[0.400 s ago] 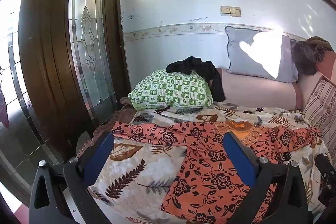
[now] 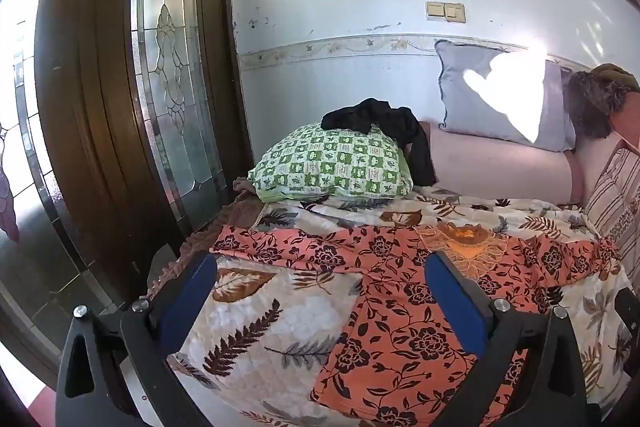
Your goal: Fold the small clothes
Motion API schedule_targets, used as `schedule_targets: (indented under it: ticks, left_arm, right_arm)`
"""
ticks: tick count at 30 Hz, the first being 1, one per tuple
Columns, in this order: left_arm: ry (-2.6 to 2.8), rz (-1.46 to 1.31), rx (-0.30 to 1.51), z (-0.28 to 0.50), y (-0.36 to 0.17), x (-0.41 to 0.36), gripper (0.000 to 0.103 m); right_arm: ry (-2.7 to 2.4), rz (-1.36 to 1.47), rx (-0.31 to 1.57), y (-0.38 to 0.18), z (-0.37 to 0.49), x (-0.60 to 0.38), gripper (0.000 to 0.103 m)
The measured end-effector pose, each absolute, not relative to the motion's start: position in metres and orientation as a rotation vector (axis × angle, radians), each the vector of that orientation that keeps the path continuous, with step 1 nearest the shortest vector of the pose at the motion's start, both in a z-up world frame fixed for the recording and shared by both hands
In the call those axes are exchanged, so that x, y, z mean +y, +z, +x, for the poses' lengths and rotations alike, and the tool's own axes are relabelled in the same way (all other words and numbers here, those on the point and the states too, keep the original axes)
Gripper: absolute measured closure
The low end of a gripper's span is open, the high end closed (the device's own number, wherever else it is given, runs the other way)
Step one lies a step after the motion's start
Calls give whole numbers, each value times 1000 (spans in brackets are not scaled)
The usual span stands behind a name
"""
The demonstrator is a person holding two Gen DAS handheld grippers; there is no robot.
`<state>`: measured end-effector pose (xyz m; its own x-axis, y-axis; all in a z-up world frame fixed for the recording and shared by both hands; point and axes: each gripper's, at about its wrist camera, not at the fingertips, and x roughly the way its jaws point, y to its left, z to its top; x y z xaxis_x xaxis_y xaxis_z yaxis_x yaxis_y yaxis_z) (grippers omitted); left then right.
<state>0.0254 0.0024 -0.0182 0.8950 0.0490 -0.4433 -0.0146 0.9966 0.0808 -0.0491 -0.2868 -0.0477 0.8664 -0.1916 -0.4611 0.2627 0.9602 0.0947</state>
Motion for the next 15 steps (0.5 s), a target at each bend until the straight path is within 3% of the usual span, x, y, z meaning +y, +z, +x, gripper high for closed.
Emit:
schedule_targets:
  ticks: [15]
  left_arm:
    - [36,74,469,29,-26,4,0]
  right_arm:
    - [-242,159,471,-46,-46,-274,0]
